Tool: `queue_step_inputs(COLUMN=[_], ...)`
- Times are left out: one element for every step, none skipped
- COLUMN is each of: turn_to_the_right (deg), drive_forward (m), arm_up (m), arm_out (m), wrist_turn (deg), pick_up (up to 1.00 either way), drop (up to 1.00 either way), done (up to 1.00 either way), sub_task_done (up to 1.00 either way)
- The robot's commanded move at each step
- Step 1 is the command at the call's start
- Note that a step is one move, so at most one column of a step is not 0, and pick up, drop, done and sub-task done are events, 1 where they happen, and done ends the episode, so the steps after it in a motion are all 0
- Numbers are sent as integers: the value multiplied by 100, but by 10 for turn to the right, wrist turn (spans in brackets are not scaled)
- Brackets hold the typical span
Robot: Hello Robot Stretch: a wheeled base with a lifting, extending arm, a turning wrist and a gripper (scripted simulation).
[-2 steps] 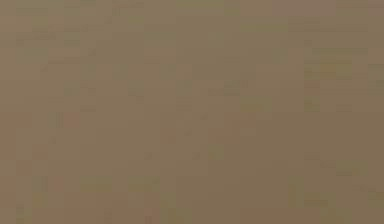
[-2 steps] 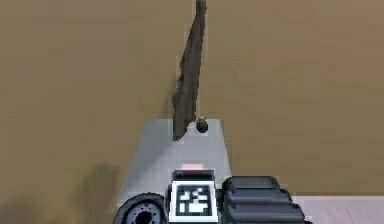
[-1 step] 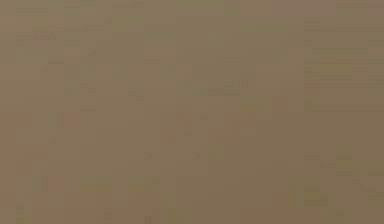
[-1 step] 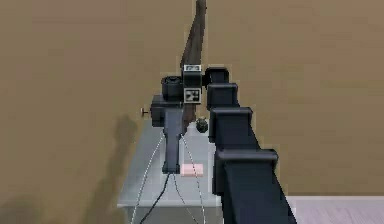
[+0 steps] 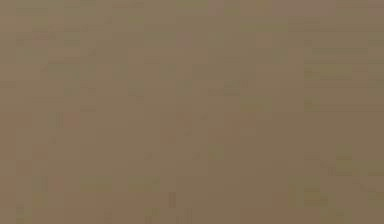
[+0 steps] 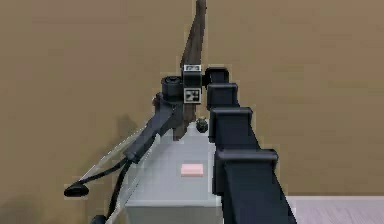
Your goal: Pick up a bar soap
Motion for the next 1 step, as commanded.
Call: queue_step_inputs(turn_to_the_right=[0], drive_forward=[0], arm_up=[0], arm_out=[0], wrist_turn=[450], pick_up=[0], drop=[0], done=[0], sub_task_done=[0])
